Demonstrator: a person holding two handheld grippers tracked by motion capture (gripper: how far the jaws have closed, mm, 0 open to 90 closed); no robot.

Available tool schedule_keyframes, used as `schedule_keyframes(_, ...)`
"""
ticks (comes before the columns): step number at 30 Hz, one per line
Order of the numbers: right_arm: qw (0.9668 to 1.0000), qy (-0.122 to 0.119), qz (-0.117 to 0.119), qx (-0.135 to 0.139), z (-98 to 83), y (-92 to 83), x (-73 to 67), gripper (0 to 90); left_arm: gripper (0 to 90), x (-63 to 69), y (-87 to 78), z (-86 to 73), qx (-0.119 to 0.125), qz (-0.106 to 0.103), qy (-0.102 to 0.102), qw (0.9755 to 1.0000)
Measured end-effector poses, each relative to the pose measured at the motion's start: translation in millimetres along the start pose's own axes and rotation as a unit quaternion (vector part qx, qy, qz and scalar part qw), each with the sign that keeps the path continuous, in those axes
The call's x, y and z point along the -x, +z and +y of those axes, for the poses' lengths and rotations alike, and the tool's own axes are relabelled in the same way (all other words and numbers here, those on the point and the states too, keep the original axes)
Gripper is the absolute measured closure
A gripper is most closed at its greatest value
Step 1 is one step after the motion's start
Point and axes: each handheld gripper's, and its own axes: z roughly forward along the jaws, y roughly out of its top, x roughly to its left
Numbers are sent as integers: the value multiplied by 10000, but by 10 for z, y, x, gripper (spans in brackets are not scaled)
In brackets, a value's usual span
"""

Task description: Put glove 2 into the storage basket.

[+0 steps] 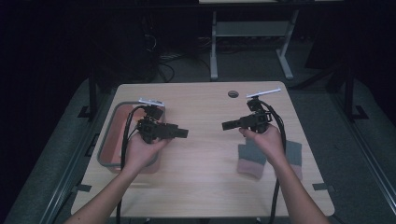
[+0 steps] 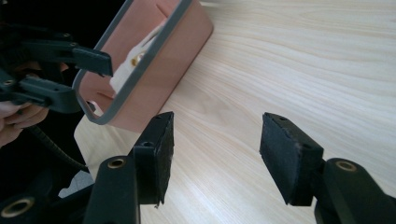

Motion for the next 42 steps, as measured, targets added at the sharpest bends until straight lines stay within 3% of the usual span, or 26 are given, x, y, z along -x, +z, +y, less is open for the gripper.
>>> schedule_keyframes(8, 9998, 78, -182, 97, -131, -96, 145, 446, 353, 124, 97, 21, -14, -147, 116, 9998)
schedule_keyframes(21, 9985, 218, -497, 73, -330, -243, 371, 430, 336, 200, 275, -33, -123, -228, 211, 9994)
schedule_keyframes(42, 9966, 213, -786, 136, -616, -488, 556, 415, 288, 359, 545, -125, -207, -471, 285, 9983)
